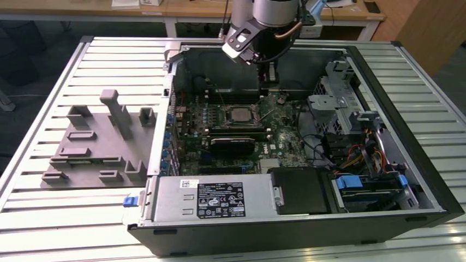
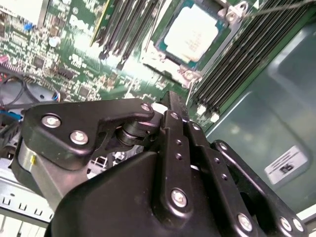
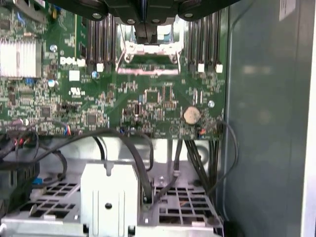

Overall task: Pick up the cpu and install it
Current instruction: 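Close the cpu cover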

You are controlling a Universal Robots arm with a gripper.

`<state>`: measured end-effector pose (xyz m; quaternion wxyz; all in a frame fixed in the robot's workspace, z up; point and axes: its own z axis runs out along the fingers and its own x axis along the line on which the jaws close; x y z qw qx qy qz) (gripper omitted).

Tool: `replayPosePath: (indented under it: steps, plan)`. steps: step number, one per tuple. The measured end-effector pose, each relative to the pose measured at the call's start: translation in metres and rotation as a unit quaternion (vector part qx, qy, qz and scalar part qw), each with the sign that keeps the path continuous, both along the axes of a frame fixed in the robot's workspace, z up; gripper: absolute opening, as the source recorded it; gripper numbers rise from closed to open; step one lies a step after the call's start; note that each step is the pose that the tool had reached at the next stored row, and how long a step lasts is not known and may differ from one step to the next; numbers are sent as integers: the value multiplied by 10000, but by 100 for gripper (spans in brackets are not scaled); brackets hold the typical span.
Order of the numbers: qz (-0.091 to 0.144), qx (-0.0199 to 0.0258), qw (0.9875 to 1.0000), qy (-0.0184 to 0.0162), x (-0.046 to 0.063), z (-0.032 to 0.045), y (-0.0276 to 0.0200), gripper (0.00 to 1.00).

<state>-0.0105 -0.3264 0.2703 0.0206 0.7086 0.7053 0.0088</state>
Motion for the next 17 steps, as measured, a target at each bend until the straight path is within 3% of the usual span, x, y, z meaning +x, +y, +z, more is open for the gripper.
replayPosePath:
  steps: [11,17]
  plan:
    - [0,0,10000,1,241,-1,6,11]
    - [0,-1,10000,1,259,-2,6,11]
